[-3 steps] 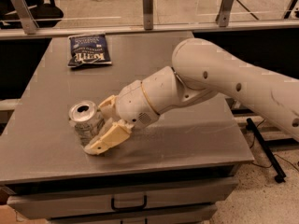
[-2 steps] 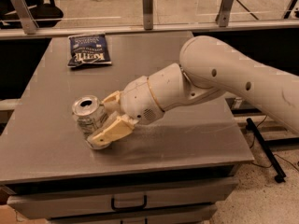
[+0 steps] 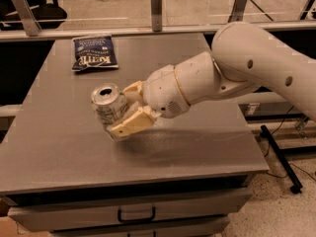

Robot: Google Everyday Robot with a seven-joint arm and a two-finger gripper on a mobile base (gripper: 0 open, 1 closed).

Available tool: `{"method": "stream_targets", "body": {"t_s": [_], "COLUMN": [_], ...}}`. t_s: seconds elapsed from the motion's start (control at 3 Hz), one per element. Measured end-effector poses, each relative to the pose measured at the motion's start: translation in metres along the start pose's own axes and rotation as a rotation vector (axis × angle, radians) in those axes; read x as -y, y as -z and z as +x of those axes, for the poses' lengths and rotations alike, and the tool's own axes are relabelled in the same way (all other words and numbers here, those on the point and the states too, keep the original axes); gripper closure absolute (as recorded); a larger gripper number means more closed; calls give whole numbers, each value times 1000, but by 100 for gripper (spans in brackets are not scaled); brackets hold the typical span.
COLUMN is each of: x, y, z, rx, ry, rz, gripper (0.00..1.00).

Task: Move 7up can near rxbar blueberry

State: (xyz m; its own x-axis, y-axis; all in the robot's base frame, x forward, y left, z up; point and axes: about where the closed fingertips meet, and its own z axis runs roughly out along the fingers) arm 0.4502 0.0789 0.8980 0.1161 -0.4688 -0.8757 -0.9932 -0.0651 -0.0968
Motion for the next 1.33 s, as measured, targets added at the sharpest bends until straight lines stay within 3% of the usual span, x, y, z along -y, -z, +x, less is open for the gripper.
{"method": "stream_targets", "body": {"t_s": [0.67,1.0,1.33], "x": [0,25,75], "y": [3,38,91], "z": [-2,16,48], "rx": [0,26,38], "ry": [10,27,42], "rz": [12,132,272], "gripper": [100,100,100]}}
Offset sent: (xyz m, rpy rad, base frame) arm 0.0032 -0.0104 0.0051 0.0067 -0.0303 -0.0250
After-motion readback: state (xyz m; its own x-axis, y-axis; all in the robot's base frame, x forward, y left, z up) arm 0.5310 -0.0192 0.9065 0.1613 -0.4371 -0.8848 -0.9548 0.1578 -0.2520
